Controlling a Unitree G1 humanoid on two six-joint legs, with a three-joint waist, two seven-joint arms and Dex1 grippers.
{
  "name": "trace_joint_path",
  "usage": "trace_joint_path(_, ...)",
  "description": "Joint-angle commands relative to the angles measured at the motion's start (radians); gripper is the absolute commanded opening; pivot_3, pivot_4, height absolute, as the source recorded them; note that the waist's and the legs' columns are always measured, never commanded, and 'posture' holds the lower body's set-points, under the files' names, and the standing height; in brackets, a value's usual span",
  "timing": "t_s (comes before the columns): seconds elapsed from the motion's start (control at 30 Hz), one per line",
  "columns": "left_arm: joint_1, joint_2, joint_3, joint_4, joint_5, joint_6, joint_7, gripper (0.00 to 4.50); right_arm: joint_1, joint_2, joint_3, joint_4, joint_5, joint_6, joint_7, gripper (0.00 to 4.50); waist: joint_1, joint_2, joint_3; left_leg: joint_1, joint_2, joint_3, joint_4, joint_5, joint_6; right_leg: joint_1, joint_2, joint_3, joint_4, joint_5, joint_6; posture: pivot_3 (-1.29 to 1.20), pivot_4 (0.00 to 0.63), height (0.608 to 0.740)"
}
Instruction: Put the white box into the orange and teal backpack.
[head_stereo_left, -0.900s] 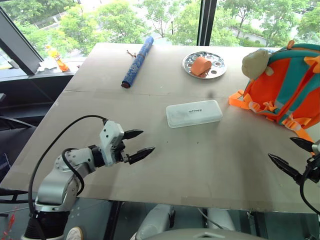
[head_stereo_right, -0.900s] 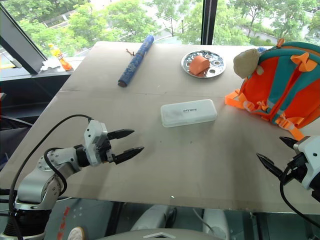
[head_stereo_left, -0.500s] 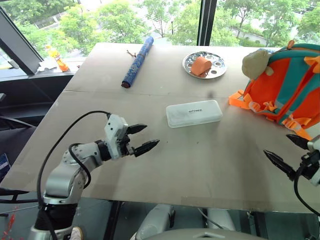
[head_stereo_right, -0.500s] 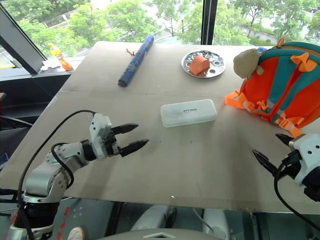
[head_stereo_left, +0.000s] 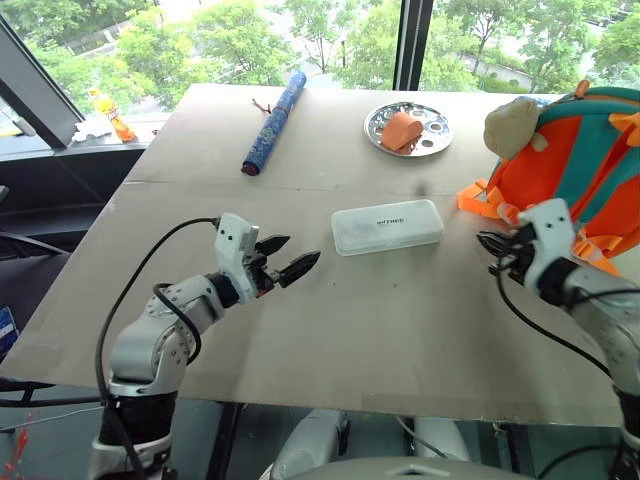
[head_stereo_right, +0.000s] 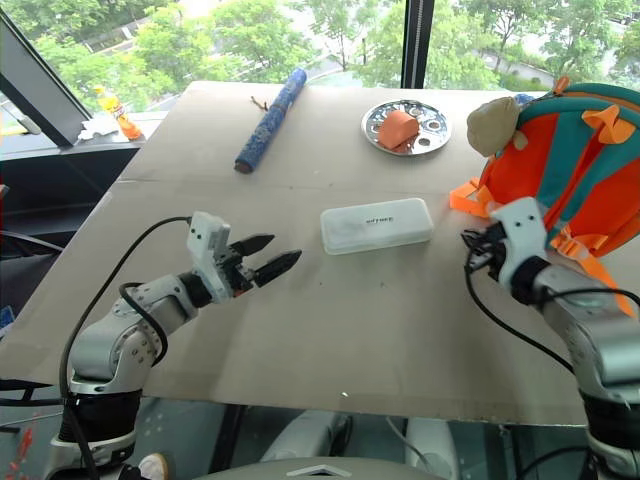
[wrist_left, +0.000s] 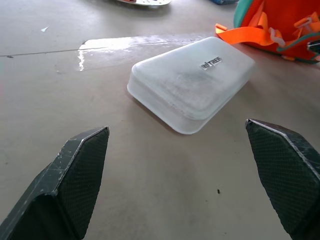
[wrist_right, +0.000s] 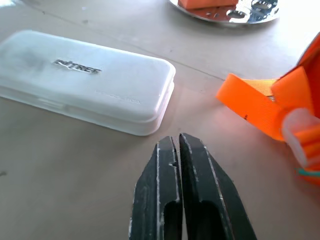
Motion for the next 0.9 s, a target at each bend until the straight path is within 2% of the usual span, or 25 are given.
trace_joint_path(0.03, -0.054, -0.037, 0.016, 0.014, 0.005, 0.02, 0.084, 4.24, -0.128, 0.021, 0.088, 0.183, -0.126, -0.061, -0.035, 0.0, 0.002, 0.0, 0.0, 0.0, 0.0, 0.0, 0.0, 0.0, 0.0, 0.0, 0.0, 0.0, 0.0, 0.0, 0.0, 0.0, 0.15, 0.731)
trace_joint_path(0.13, -0.091, -0.075, 0.004, 0.031, 0.044, 0.049, 0.182, 3.33, -0.209, 0.05, 0.123, 0.338, -0.187, -0.132, -0.037, 0.0, 0.0, 0.0, 0.0, -0.001, 0.0, 0.0, 0.0, 0.0, 0.0, -0.001, 0.0, -0.001, 0.0, 0.0, 0.0, 0.0, 0.15, 0.731)
trace_joint_path(0.33, -0.158, -0.196, -0.069, 0.101, 0.149, 0.084, 0.36, 0.4, -0.342, 0.113, 0.171, 0.571, -0.271, -0.251, -0.016, 0.0, -0.005, 0.0, 0.0, -0.003, 0.0, 0.0, 0.001, 0.0, 0.0, -0.002, 0.0, -0.001, -0.001, 0.0, 0.0, 0.0, 0.15, 0.731)
trace_joint_path(0.37, -0.168, -0.215, -0.077, 0.113, 0.163, 0.085, 0.382, 0.08, -0.354, 0.118, 0.182, 0.594, -0.285, -0.268, -0.007, 0.0, -0.006, 0.0, 0.0, -0.003, 0.0, 0.0, 0.002, 0.0, 0.0, -0.002, 0.0, -0.001, -0.001, 0.0, 0.0, 0.0, 0.15, 0.731)
trace_joint_path(0.53, -0.215, -0.26, -0.124, 0.179, 0.232, 0.075, 0.433, 0.08, -0.409, 0.154, 0.219, 0.685, -0.336, -0.324, 0.019, 0.0, -0.014, 0.0, 0.0, -0.003, 0.0, 0.0, 0.002, 0.0, 0.0, -0.002, 0.0, -0.001, 0.0, 0.0, 0.0, 0.0, 0.15, 0.731)
trace_joint_path(0.67, -0.23, -0.27, -0.146, 0.213, 0.261, 0.059, 0.417, 0.08, -0.414, 0.178, 0.268, 0.676, -0.34, -0.323, 0.114, 0.0, -0.03, 0.0, 0.0, -0.003, 0.0, 0.0, 0.002, 0.0, 0.0, -0.002, 0.0, -0.001, 0.0, 0.0, 0.0, 0.0, 0.15, 0.731)
trace_joint_path(0.77, -0.213, -0.244, -0.164, 0.189, 0.27, 0.054, 0.375, 0.08, -0.364, 0.18, 0.304, 0.558, -0.308, -0.295, 0.211, 0.0, -0.032, 0.0, 0.0, -0.003, 0.0, 0.0, 0.002, 0.0, 0.0, -0.002, 0.0, -0.001, 0.001, 0.0, 0.0, 0.0, 0.15, 0.731)
trace_joint_path(0.9, -0.097, -0.133, -0.177, 0.035, 0.262, 0.103, 0.302, 0.08, -0.223, 0.138, 0.341, 0.257, -0.268, -0.191, 0.279, 0.0, -0.038, 0.0, -0.001, -0.004, 0.001, 0.001, 0.002, -0.001, -0.002, -0.005, 0.0, -0.002, 0.003, 0.0, 0.0, 0.0, 0.15, 0.731)
